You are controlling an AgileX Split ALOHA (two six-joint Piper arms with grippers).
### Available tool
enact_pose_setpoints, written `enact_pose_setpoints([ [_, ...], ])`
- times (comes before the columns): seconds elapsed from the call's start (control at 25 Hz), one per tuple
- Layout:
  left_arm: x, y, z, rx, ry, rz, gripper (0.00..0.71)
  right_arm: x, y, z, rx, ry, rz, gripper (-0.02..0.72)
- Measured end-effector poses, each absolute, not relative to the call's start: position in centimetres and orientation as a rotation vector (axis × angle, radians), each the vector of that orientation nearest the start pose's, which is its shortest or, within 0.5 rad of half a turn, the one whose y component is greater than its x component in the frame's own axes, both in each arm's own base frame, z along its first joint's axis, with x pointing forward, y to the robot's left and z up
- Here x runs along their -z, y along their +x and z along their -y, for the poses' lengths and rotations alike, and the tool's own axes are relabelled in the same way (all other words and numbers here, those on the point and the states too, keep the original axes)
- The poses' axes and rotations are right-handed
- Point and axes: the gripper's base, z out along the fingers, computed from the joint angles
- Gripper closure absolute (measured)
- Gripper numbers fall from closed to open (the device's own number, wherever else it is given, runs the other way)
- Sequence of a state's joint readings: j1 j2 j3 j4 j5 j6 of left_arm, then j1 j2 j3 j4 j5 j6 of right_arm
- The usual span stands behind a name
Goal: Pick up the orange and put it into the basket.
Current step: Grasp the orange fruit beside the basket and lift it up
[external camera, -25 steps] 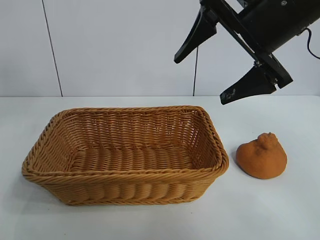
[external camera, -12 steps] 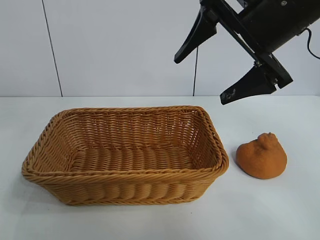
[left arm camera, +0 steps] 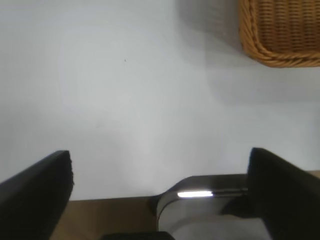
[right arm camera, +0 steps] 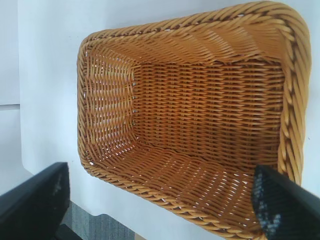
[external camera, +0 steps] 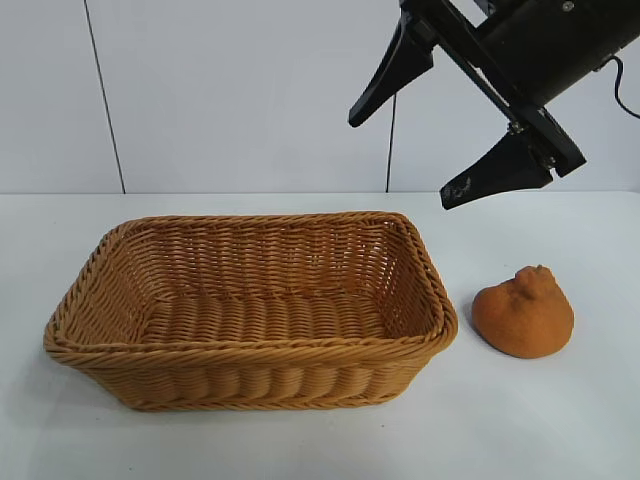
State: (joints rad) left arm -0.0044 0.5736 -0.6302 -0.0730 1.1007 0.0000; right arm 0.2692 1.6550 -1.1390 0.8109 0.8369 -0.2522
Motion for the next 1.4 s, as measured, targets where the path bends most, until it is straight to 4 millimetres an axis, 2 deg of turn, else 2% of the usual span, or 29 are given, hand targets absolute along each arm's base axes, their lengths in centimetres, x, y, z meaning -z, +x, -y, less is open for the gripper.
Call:
enact_pose_setpoints([
  [0.16,-26.9,5.9,0.6,0.098,-0.01,-2.483,0.037,-24.9,31.0,-13.6,-0.957,-0.072,-2.702,0.027],
  [0.52,-27.4,3.3,0.6,0.095,-0.003,-2.298,0.037,-24.8,30.9,-13.6,-0.952,-0.093,-2.72,0.027],
  [0.76,-27.8,0.0,0.6,0.092,0.007,-2.078,0.037,-24.7,30.8,-13.4,-0.909,-0.127,-2.734,0.027],
  [0.92,-27.8,-0.6,0.6,0.09,0.008,-2.042,0.037,-24.4,30.7,-13.0,-0.839,-0.151,-2.769,0.027],
  [1.08,-27.8,-0.6,0.6,0.09,0.008,-2.041,0.037,-24.8,30.9,-12.2,-0.675,-0.182,-2.826,0.027],
  [1.16,-27.8,-0.6,0.6,0.089,0.008,-2.041,0.037,-25.3,31.3,-11.5,-0.528,-0.192,-2.844,0.027],
  [1.28,-27.8,-0.6,0.6,0.089,0.008,-2.041,0.037,-25.8,31.9,-9.7,-0.313,-0.148,-2.867,0.027],
  [1.4,-27.8,-0.6,0.6,0.088,0.008,-2.041,0.037,-25.9,32.5,-7.2,-0.214,-0.072,-2.879,0.027],
])
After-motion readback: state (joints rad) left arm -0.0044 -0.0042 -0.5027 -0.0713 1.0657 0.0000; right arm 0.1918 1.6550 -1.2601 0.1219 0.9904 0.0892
